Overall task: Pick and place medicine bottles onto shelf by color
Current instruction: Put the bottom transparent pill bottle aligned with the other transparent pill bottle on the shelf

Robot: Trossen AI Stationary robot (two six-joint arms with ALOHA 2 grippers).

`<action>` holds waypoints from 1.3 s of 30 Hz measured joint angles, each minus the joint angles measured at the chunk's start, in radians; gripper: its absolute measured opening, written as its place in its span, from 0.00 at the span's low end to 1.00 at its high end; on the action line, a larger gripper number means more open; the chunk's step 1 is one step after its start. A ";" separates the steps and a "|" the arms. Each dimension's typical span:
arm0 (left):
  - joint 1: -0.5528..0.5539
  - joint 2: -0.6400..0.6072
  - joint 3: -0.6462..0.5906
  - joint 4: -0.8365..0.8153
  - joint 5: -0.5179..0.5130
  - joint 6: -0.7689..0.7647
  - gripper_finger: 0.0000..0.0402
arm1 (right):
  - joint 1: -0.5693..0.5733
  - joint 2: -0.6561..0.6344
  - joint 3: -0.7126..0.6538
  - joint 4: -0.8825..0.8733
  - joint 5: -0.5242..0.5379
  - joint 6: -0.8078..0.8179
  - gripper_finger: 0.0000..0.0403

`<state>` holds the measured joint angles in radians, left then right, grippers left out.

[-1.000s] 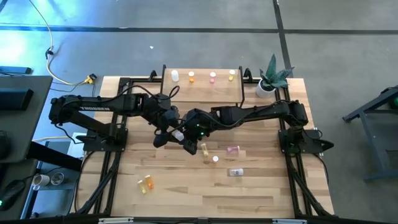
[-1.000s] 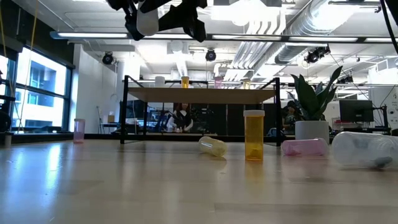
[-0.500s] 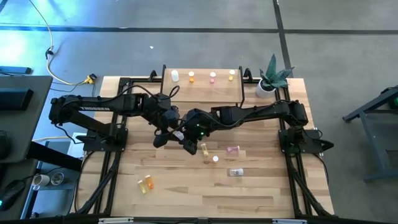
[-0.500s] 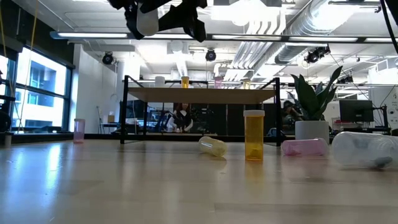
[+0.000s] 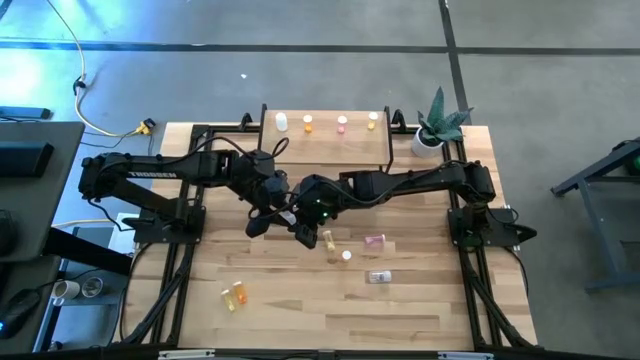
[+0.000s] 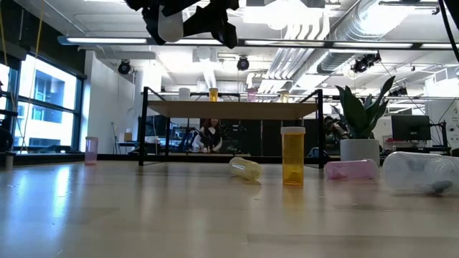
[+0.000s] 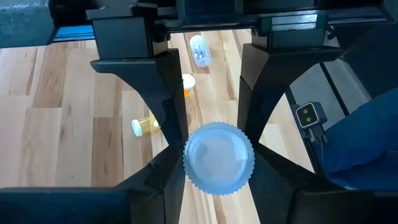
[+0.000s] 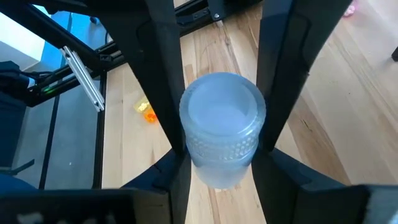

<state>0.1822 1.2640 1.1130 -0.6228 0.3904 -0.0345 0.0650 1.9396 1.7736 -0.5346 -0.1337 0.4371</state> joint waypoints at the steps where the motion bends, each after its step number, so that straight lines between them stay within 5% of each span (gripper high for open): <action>1: 0.000 0.000 0.000 0.000 -0.001 0.001 0.34 | 0.000 0.000 0.000 0.000 0.000 -0.009 0.33; 14: 0.033 -0.003 0.000 -0.032 -0.091 0.009 0.33 | -0.041 -0.011 0.000 -0.037 0.018 -0.010 0.55; 30: 0.193 -0.019 0.001 -0.061 -0.153 0.073 0.33 | -0.156 -0.174 0.000 -0.113 0.063 -0.134 0.56; 39: 0.316 -0.039 0.001 -0.045 -0.314 0.100 0.34 | -0.277 -0.305 0.000 -0.127 0.065 -0.241 0.56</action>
<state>0.4979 1.2254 1.1137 -0.6682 0.0761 0.0659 -0.2120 1.6349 1.7741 -0.6617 -0.0684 0.1958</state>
